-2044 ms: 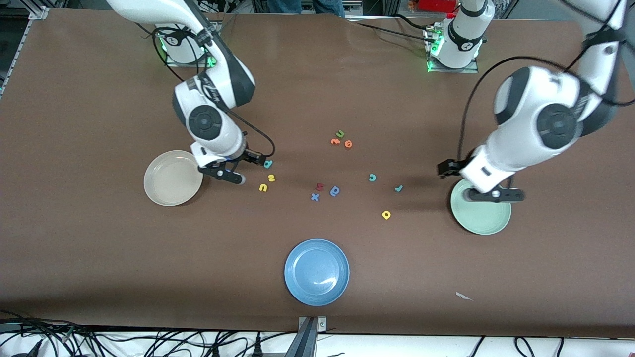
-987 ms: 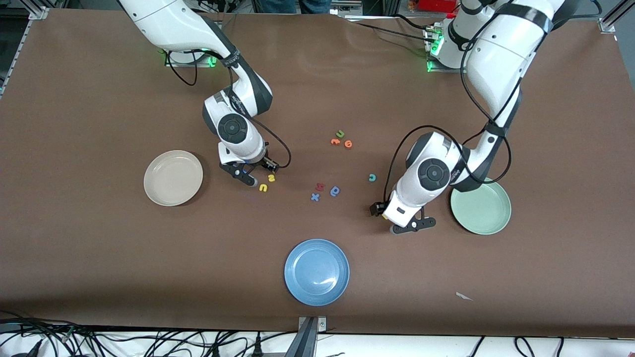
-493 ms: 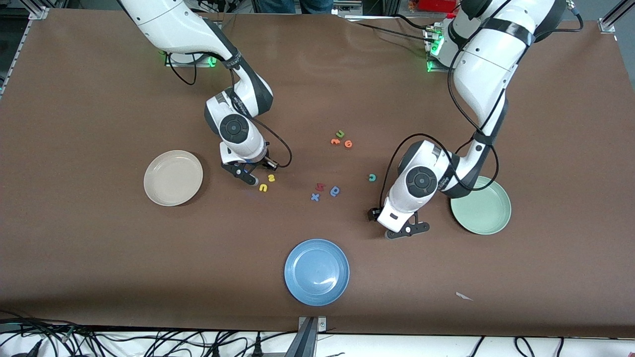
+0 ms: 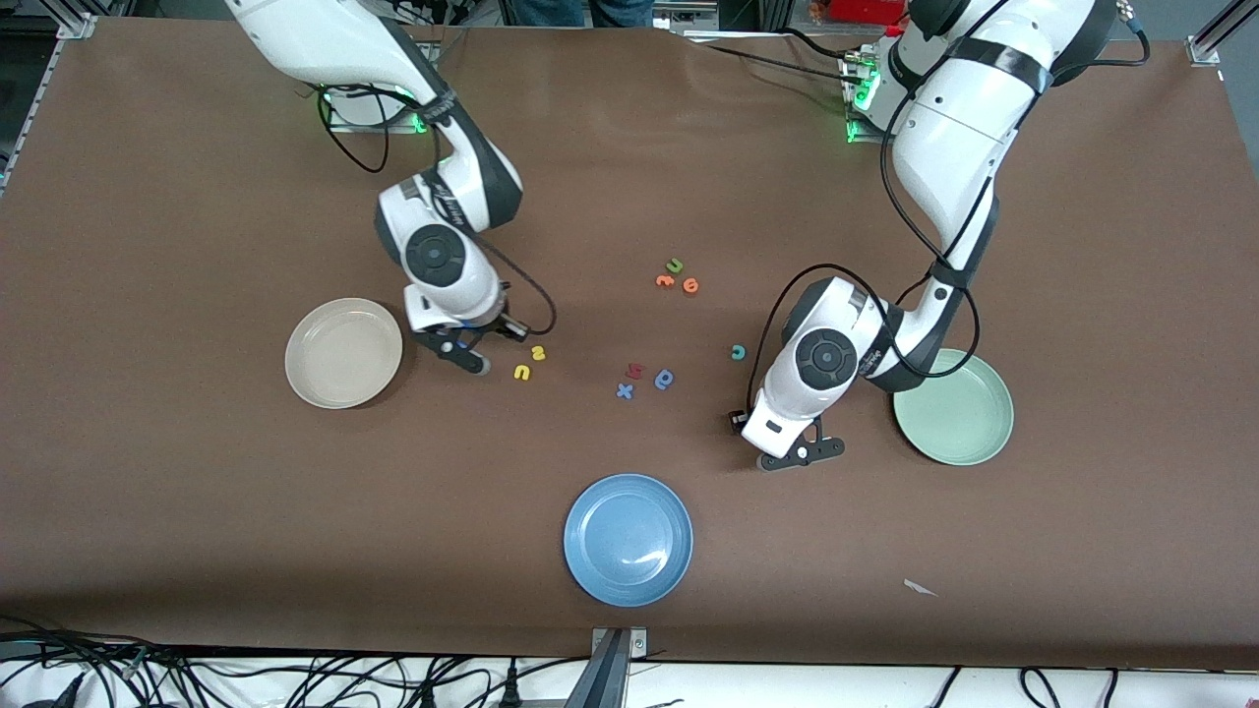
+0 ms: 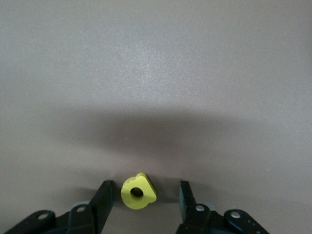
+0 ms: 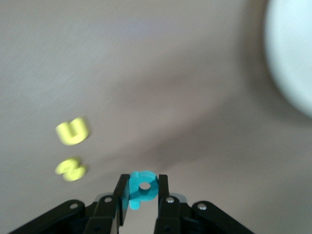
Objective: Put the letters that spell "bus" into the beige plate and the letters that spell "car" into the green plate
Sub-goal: 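Grasp the teal p with the right gripper while the left gripper grasps a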
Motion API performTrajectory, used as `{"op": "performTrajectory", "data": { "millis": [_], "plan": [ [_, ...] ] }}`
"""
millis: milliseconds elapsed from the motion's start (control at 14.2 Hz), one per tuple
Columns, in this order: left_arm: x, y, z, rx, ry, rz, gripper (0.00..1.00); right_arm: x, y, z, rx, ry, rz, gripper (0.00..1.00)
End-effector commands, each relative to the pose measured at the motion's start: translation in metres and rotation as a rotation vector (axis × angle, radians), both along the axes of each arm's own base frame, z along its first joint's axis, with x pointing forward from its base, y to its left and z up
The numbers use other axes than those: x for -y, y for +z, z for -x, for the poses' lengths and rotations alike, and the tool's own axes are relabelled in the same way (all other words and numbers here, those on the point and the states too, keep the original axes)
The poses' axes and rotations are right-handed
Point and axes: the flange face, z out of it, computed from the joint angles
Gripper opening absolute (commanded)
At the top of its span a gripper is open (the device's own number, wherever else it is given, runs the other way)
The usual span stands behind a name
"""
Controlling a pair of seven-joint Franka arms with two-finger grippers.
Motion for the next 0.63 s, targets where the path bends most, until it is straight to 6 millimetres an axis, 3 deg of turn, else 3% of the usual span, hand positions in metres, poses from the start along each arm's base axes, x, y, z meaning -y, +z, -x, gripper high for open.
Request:
{"op": "performTrajectory", "data": {
  "millis": [0, 141, 352, 493, 564],
  "plan": [
    [0.002, 0.0, -0.006, 0.02, 0.0, -0.031, 0.53, 0.064, 0.019, -0.011, -0.05, 0.084, 0.027, 0.0],
    [0.001, -0.003, -0.005, 0.016, 0.001, -0.033, 0.46, 0.115, 0.013, -0.013, -0.074, 0.134, 0.036, 0.0],
    [-0.001, -0.006, -0.005, 0.014, 0.0, -0.036, 0.33, 0.176, 0.001, -0.012, -0.116, 0.207, 0.035, 0.0],
    [-0.001, -0.008, -0.005, 0.011, -0.003, -0.038, 0.27, 0.192, -0.03, 0.003, -0.127, 0.219, -0.003, 0.0],
    [-0.002, -0.008, -0.005, 0.012, -0.002, -0.039, 0.25, 0.201, -0.038, 0.007, -0.104, 0.228, -0.006, 0.12]
  ]
}}
